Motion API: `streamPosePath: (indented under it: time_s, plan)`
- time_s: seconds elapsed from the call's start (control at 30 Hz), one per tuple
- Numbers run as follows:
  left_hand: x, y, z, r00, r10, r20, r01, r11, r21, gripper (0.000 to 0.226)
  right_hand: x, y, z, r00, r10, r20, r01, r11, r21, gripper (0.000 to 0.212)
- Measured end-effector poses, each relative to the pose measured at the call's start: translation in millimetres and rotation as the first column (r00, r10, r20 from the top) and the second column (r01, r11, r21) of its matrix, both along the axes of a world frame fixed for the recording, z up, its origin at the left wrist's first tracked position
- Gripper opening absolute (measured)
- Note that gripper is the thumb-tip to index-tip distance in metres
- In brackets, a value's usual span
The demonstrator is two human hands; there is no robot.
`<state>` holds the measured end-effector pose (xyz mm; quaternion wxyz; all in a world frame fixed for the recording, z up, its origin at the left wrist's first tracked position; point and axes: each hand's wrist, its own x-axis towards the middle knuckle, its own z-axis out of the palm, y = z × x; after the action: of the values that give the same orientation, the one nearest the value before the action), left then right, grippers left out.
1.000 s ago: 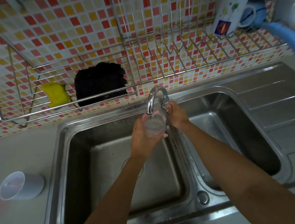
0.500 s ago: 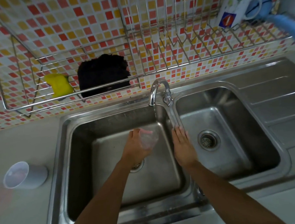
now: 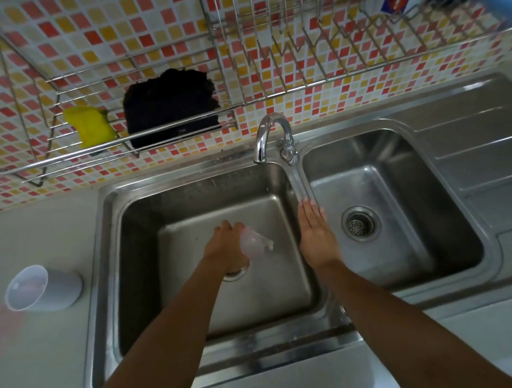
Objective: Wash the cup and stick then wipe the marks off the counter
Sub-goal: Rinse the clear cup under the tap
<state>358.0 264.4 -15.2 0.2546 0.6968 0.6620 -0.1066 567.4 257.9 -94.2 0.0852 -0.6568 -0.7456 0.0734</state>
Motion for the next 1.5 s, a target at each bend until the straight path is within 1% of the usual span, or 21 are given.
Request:
streamPosePath:
  time_s: [0.13,0.27,0.43,0.57,0.63,0.77,0.87,0.93,1.0,1.1,1.17,1.27,1.3,1.33,1.4,1.43,1.5]
  plan:
    - [0.0,1.1,5.1,0.995,-0.045,-0.093,0.051,0.997,0.064,0.076,-0.7,0.4,0.0,1.000,-0.008,0.012,0.008,1.000,0.002,0.060]
    - [-0.4,3.4,6.5,0.979,-0.075,-0.189,0.100,0.987,0.128,0.078,-0.8,-0.6,0.0,1.000,0.000,0.026,0.000,1.000,-0.004,0.060]
    - [4.9,6.2,11.0,0.927,-0.149,-0.345,0.234,0.948,0.218,0.079,0.1,-0.5,-0.4,0.999,0.004,0.041,-0.004,1.000,-0.007,0.061]
    - [7.2,6.4,14.6,0.901,-0.183,-0.394,0.309,0.907,0.286,0.072,0.7,-1.1,-2.5,0.999,0.005,0.042,-0.005,1.000,0.000,0.061]
    - [7.6,4.4,15.0,0.898,-0.189,-0.398,0.338,0.875,0.347,0.070,1.1,-0.9,-4.1,0.999,0.012,0.035,-0.012,1.000,0.004,0.062]
    - [4.6,-7.0,7.2,0.932,-0.162,-0.324,0.309,0.822,0.479,0.079,1.6,-1.4,-5.6,1.000,0.007,0.019,-0.007,1.000,0.015,0.063]
    - [-0.3,-15.1,-1.3,0.973,-0.093,-0.213,0.195,0.828,0.525,0.084,3.1,-2.0,-8.3,1.000,0.003,-0.014,-0.003,1.000,0.019,0.064]
    - [-4.2,-19.5,-2.6,0.991,-0.053,-0.126,0.111,0.849,0.516,0.086,3.2,-0.5,-10.2,1.000,0.005,-0.028,-0.005,1.000,0.023,0.063]
    - [-9.2,-25.2,-2.4,0.997,-0.025,-0.070,0.057,0.863,0.502,0.086,3.1,0.8,-8.5,0.999,0.005,-0.040,-0.004,1.000,0.017,0.064]
    - [-21.1,-36.8,-3.0,0.999,0.027,0.031,-0.038,0.865,0.501,0.084,5.7,1.3,-7.2,0.998,0.022,-0.066,-0.024,0.999,-0.030,0.063]
    - [-29.7,-45.7,-0.1,0.995,0.068,0.074,-0.096,0.857,0.507,0.084,6.9,3.2,-5.2,0.994,0.011,-0.106,-0.015,0.999,-0.040,0.062]
    - [-44.9,-59.0,10.6,0.977,0.144,0.156,-0.206,0.824,0.527,0.084,0.6,4.0,9.4,0.974,-0.061,-0.219,0.036,0.992,-0.118,0.056]
    - [-51.8,-62.1,14.1,0.972,0.159,0.173,-0.229,0.812,0.536,0.084,-4.8,1.6,18.7,0.964,-0.078,-0.255,0.048,0.991,-0.121,0.054]
    - [-58.8,-65.0,19.4,0.969,0.177,0.174,-0.244,0.805,0.541,0.084,-12.4,-1.7,28.9,0.951,-0.076,-0.299,0.048,0.994,-0.099,0.050]
    - [-73.1,-69.3,29.7,0.962,0.207,0.178,-0.272,0.785,0.557,0.084,-34.0,-14.9,58.6,0.918,0.008,-0.397,-0.014,1.000,-0.012,0.042]
    - [-83.3,-71.7,35.8,0.955,0.221,0.199,-0.296,0.766,0.570,0.085,-51.0,-21.4,79.0,0.894,0.083,-0.440,-0.064,0.996,0.058,0.038]
    - [-91.9,-72.2,46.4,0.922,0.257,0.289,-0.380,0.743,0.551,0.086,-82.4,-27.8,119.9,0.823,0.258,-0.506,-0.154,0.959,0.237,0.032]
